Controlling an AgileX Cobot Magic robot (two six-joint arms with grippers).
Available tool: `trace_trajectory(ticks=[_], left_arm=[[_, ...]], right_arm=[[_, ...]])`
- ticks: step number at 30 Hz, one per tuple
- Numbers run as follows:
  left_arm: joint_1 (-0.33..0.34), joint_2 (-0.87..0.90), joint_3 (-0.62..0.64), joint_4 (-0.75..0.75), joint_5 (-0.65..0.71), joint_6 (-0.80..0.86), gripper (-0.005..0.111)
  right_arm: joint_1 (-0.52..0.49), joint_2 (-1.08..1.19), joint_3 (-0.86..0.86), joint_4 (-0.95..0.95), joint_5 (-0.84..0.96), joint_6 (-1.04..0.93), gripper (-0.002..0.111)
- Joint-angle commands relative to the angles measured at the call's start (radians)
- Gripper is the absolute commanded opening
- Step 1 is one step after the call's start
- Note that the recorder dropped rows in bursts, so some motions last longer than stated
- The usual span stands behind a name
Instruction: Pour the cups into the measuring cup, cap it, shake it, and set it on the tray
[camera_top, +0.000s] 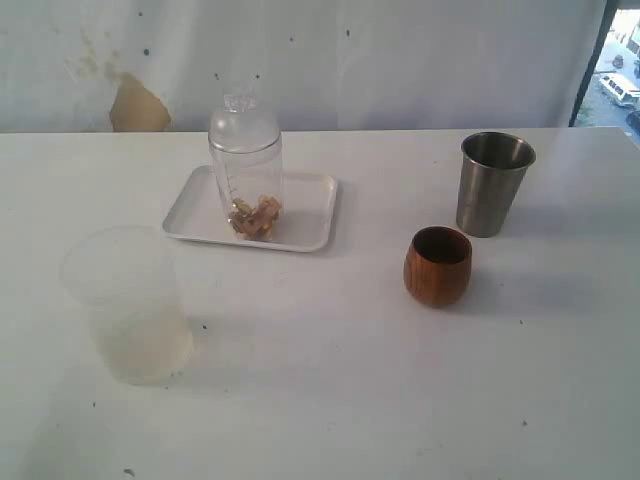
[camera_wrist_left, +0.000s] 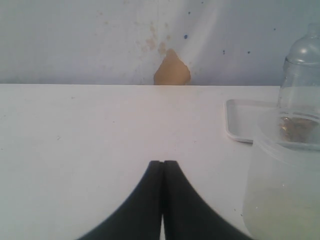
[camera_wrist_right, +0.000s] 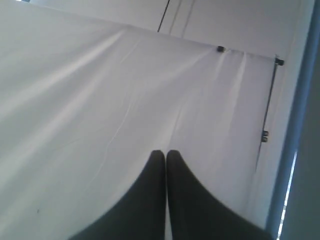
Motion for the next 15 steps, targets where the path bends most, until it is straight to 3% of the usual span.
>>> trace_trajectory(ticks=[1,6,15], left_arm=[[0.002,0.004,-0.002,-0.012,-0.002,0.001,0.103],[0.002,0.004,-0.002,-0.012,-0.002,0.001,0.103],[0.002,0.004,-0.002,-0.012,-0.002,0.001,0.103]], right_arm=[[-0.107,-0.148,0.111,0.102,0.004,-0.065,0.0],[-0.252,-0.295,0.258,0.172,0.008,-0.065,0.0],[-0.279,-0.439,0.412,0.172,0.05,-0.065,0.0]])
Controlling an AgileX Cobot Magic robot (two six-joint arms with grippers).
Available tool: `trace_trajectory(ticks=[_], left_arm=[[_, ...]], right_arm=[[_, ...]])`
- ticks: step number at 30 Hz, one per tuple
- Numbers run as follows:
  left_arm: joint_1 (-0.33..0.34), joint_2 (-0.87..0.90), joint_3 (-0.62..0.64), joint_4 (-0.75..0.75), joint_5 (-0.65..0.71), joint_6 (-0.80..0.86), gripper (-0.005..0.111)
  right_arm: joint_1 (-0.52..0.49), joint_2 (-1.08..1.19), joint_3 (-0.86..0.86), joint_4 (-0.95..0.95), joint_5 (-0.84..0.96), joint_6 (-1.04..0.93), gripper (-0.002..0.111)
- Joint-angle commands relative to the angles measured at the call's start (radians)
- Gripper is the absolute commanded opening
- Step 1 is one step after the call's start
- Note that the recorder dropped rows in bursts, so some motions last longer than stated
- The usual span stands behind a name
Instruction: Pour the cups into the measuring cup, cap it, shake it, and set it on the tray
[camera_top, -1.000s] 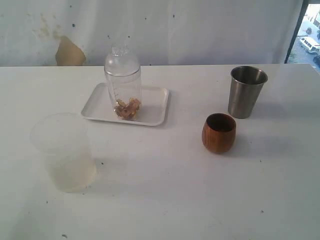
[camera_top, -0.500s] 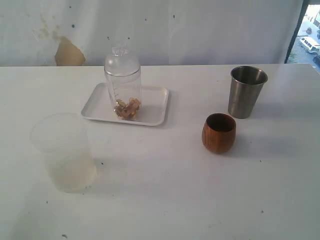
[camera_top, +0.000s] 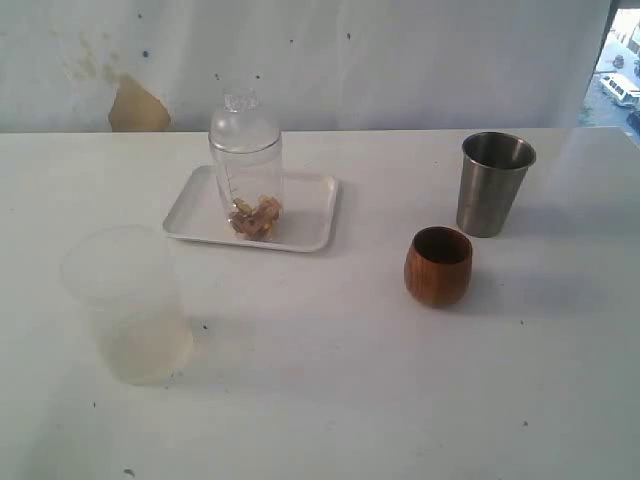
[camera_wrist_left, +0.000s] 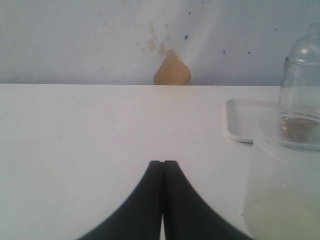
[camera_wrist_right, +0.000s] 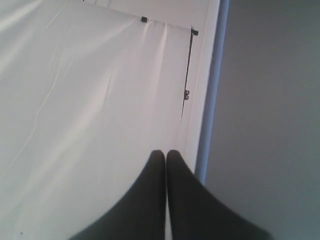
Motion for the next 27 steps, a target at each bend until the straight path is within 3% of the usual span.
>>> trace_trajectory(ticks=[1,21,27], left_arm=[[0.002,0.004,-0.002,-0.012,-0.002,0.001,0.103],[0.002,0.004,-0.002,-0.012,-0.002,0.001,0.103],[0.002,0.004,-0.002,-0.012,-0.002,0.001,0.103]], right_arm=[[-0.009,-0.029,0.062,0.006,0.017,-0.009,0.0],[-0.009,-0.029,0.274,0.002,0.11,0.016,0.0],[-0.009,-0.029,0.274,0.004,0.24,0.021,0.0]])
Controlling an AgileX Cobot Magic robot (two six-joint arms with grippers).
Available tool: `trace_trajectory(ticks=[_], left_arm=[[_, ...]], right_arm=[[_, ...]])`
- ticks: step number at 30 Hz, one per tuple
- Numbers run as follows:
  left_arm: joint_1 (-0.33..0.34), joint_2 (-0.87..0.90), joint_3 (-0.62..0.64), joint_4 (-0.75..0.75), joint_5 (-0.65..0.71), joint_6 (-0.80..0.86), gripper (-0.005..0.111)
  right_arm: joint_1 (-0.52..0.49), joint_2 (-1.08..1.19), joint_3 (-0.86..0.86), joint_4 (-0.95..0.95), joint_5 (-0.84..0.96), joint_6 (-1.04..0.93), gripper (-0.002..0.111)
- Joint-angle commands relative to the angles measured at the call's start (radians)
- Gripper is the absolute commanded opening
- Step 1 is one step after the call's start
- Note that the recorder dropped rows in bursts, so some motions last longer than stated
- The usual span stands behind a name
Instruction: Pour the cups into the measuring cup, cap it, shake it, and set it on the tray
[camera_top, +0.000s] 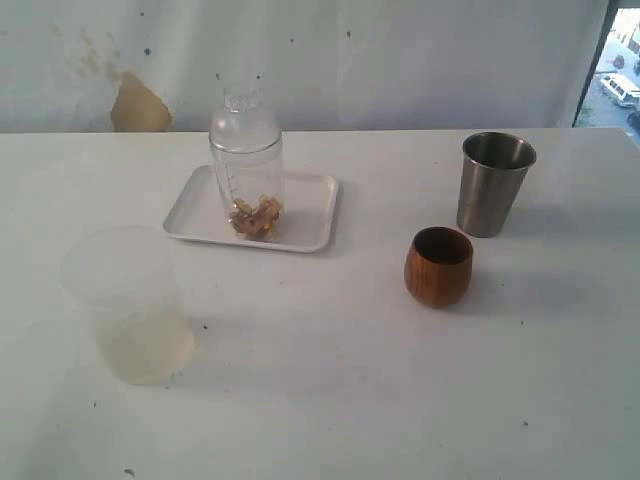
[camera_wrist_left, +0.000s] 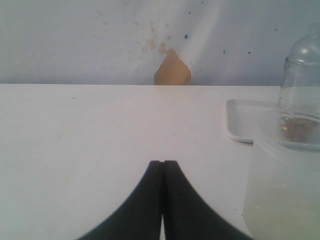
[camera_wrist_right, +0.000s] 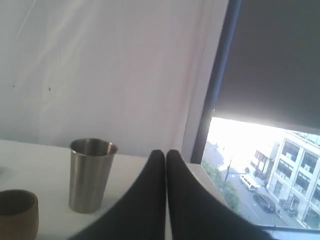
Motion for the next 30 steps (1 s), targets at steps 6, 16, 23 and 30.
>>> trace_trajectory(ticks=[6,16,23,30], left_arm=[[0.002,0.004,-0.002,-0.012,-0.002,0.001,0.103],[0.002,0.004,-0.002,-0.012,-0.002,0.001,0.103],[0.002,0.004,-0.002,-0.012,-0.002,0.001,0.103],[0.002,0.004,-0.002,-0.012,-0.002,0.001,0.103]], right_arm=[[-0.009,-0.005,0.005,0.002,0.218,0.007,0.0],[-0.007,-0.005,0.005,0.002,0.392,0.031,0.0],[-0.007,-0.005,0.005,0.002,0.398,0.049,0.0],[-0.007,-0.005,0.005,0.002,0.422,0.065,0.0]])
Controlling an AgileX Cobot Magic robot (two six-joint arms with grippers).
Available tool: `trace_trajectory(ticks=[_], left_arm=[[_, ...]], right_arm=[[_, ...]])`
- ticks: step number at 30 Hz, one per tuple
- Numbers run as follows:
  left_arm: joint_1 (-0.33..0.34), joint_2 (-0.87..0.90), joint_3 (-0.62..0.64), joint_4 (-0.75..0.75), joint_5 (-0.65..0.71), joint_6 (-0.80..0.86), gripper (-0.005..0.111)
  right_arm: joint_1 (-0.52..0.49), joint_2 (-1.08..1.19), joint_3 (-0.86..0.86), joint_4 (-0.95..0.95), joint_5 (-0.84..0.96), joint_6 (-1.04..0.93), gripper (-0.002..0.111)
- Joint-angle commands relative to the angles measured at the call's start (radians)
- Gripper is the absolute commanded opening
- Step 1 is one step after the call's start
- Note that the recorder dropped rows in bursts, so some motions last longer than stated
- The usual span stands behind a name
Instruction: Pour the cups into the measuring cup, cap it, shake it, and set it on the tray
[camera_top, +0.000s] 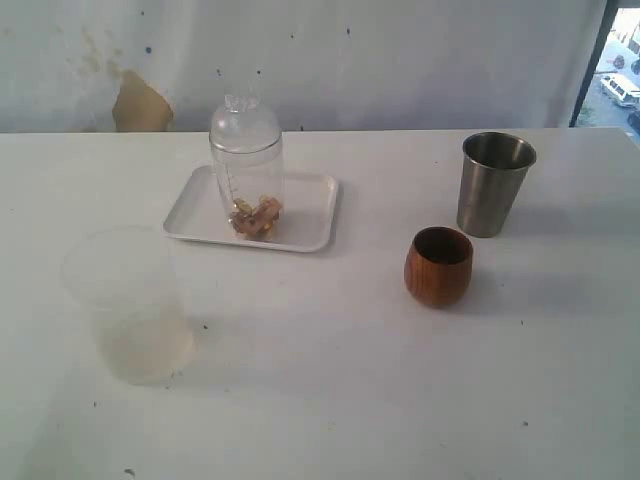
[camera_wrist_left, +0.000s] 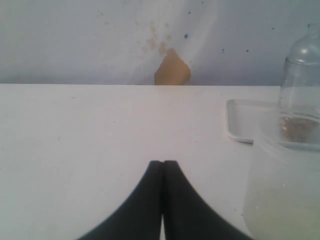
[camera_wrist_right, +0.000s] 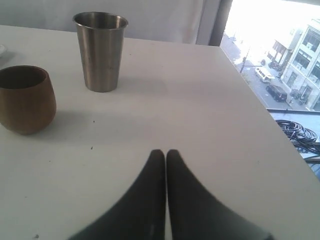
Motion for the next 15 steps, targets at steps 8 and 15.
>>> trace_trajectory(ticks=[8,15], left_arm=[[0.002,0.004,-0.002,-0.012,-0.002,0.001,0.103],[0.002,0.004,-0.002,-0.012,-0.002,0.001,0.103]], right_arm=[[-0.007,-0.005,0.002,0.002,0.039,0.047,0.0],[-0.007,-0.005,0.002,0.002,0.039,0.047,0.0]])
